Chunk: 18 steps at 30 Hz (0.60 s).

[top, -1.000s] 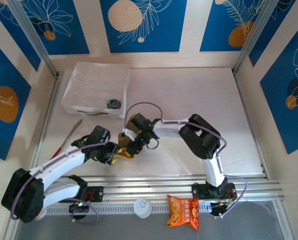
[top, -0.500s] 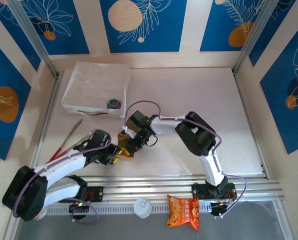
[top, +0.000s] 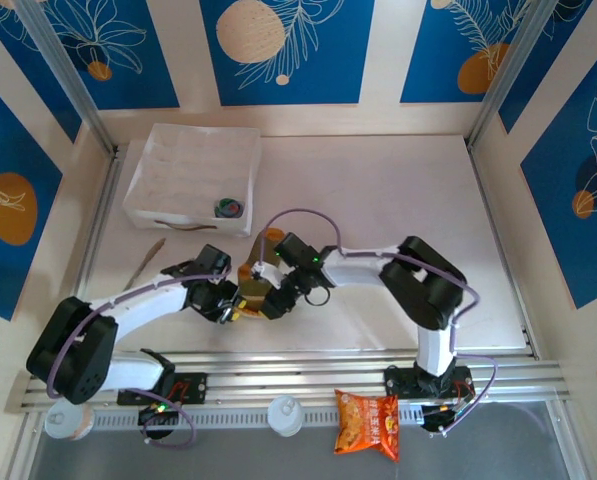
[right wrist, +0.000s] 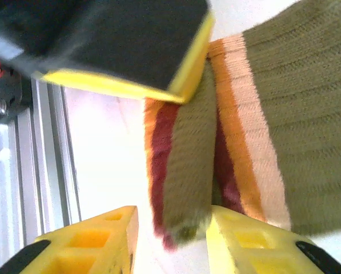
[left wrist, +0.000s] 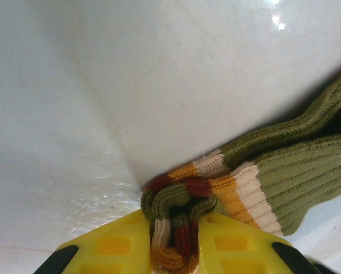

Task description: Roll the socks

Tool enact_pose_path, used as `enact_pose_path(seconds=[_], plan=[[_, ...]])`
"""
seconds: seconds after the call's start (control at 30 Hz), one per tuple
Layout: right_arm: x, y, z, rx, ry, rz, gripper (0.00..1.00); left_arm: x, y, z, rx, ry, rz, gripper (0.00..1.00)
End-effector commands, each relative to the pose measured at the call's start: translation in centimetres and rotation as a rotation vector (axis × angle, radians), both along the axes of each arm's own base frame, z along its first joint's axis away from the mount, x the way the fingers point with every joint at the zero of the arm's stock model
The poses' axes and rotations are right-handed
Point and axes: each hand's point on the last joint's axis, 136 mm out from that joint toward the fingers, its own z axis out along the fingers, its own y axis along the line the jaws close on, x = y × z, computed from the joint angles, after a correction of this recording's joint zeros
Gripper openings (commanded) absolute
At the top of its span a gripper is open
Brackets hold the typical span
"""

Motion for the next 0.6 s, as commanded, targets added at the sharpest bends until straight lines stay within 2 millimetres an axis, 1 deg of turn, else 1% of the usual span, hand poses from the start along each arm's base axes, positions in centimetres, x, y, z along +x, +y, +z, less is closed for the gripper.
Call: enact_pose_path(seconds=[0.0,0.03,0.1,0.17,0.27,0.37,0.43,0.57], plan=[[1.0,0.9,3.3,0.095,-0.375,0.068,0.42,-6.9,4.9,-3.3,0.224,0.297,0.012,0.21],[1.1,0.6,3.6,0.083,-0.449,0.074,0.43,-6.8,4.8,-3.2,0.225,0.298,0.009,0.21],[1.1,0.1,3.5,0.034,-0.546,0.090,0.44,-6.6,4.7,-3.0,0.227,0.302,0.004,0.21],[0.6,-0.2,3.0,-0.015,-0.618,0.135,0.44,-6.4,4.6,-3.0,0.227,0.302,0.003,0.21],[0.0,0.0,2.1,-0.085,-0.747,0.208,0.44,-6.1,4.5,-3.0,0.219,0.306,0.004,0.21],[-0.1,0.8,1.5,-0.128,-0.842,0.262,0.44,-5.8,4.2,-3.1,0.193,0.304,0.009,0.21],[0.4,1.5,1.1,-0.163,-0.901,0.276,0.44,-5.5,3.9,-3.1,0.160,0.300,0.012,0.21],[1.0,2.5,0.3,-0.194,-0.946,0.299,0.44,-5.0,3.8,-3.0,0.130,0.299,0.013,0.21]])
